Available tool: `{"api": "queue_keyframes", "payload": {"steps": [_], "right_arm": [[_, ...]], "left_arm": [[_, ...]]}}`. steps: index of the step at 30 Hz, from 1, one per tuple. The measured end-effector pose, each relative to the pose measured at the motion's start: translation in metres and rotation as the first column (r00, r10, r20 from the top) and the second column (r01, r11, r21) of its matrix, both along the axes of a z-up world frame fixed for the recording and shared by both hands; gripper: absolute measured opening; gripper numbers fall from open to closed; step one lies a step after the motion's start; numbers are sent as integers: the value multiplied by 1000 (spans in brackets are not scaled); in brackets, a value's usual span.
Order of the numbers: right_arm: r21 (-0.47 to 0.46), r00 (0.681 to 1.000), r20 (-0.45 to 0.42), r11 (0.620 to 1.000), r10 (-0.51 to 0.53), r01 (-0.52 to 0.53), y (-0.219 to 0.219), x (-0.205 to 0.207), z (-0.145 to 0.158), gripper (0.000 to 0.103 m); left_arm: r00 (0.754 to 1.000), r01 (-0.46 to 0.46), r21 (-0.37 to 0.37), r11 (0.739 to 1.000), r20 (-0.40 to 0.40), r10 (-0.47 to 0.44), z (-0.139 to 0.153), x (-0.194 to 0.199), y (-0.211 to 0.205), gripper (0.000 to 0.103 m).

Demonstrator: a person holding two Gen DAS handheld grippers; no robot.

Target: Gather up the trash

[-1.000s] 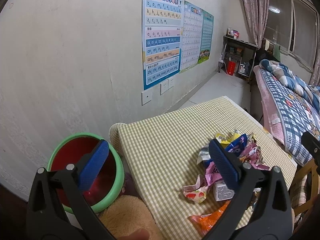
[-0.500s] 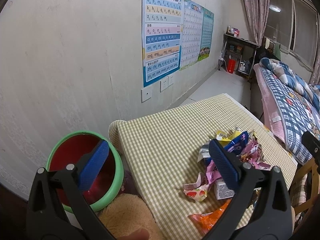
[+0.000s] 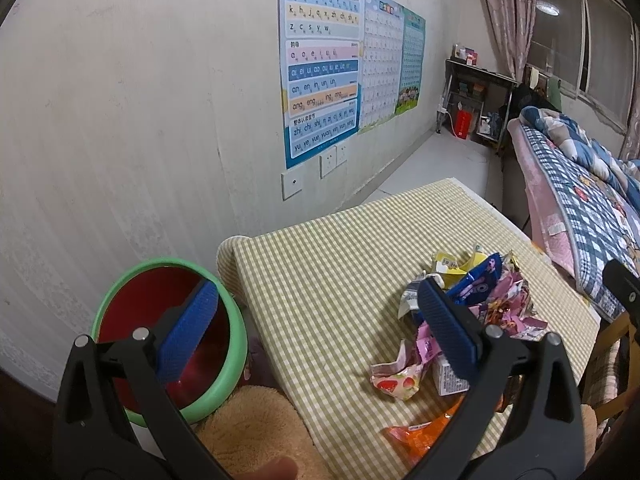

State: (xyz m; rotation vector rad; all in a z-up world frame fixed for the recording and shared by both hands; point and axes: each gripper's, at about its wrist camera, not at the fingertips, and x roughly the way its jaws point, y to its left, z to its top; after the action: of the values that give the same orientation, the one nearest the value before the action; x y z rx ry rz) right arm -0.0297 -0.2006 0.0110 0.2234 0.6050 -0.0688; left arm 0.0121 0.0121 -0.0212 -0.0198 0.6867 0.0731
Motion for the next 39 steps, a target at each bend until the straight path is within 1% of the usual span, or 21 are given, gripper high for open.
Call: {"api": "queue_keyframes", "payload": {"steps": [4,6,9,13,14,16,17,18,19,20,21,22,24,25,28,30,31,32,34,36,39], "right_arm": [[17,1000,-11,1000,1,0,-3,1,-4,96],[27,1000,-23,1000,5,-4,-6,2,-8,96],[46,998,-58,998,33,-30,-11,3,-19,96],[60,988,-142,997,59,-51,-18,-3,-52,96],[79,982,-178,996,61,-48,-22,-4,-63,96],[143,969,-238,989,72,-38,-31,-4,-82,96],[156,964,-255,987,71,-32,-34,-4,-88,96],[163,959,-275,986,70,-25,-37,-2,-95,94],[162,954,-291,987,70,-23,-38,-1,-101,91],[166,950,-303,986,73,-23,-39,1,-103,90],[176,945,-318,984,83,-27,-40,3,-108,86],[193,938,-332,981,98,-35,-41,5,-112,82],[222,926,-353,974,132,-54,-40,8,-120,76],[232,922,-359,971,145,-62,-40,9,-122,74],[254,903,-387,963,188,-92,-34,12,-134,70],[267,895,-395,958,208,-105,-32,13,-140,70],[271,893,-397,957,212,-106,-31,12,-142,70],[279,890,-402,955,215,-104,-31,13,-145,70],[307,888,-411,948,209,-81,-36,16,-150,70],[330,887,-411,942,208,-68,-39,21,-155,70],[303,877,-432,950,211,-79,-35,30,-161,69]], "left_arm": [[1000,12,13,1000,-7,-12,-3,0,-3,98],[999,50,0,999,-15,-50,-7,1,-4,98],[992,104,23,994,-74,-102,-25,5,-8,98],[969,191,-12,981,-155,-191,-54,4,-17,97],[958,218,-30,975,-183,-220,-63,5,-20,97],[937,258,-54,965,-229,-263,-75,6,-28,91],[925,280,-69,958,-249,-288,-80,6,-31,85],[910,304,-91,948,-266,-317,-83,5,-35,82],[885,342,-132,930,-288,-367,-87,3,-40,81],[866,369,-157,916,-300,-401,-87,2,-43,78],[849,394,-176,902,-306,-430,-88,0,-47,76],[824,434,-189,881,-312,-473,-89,-4,-54,75],[776,508,-172,844,-335,-535,-95,-14,-72,71],[758,527,-162,834,-354,-548,-100,-15,-79,69],[708,557,-165,814,-418,-569,-121,-19,-96,69],[676,572,-166,803,-459,-576,-135,-20,-104,69],[665,584,-147,798,-477,-575,-140,-23,-110,69],[667,602,-109,791,-476,-573,-142,-26,-115,69],[661,619,-80,781,-485,-573,-144,-28,-121,69],[661,620,-78,781,-485,-573,-145,-29,-120,67],[663,614,-84,785,-484,-571,-145,-29,-121,67]]}}
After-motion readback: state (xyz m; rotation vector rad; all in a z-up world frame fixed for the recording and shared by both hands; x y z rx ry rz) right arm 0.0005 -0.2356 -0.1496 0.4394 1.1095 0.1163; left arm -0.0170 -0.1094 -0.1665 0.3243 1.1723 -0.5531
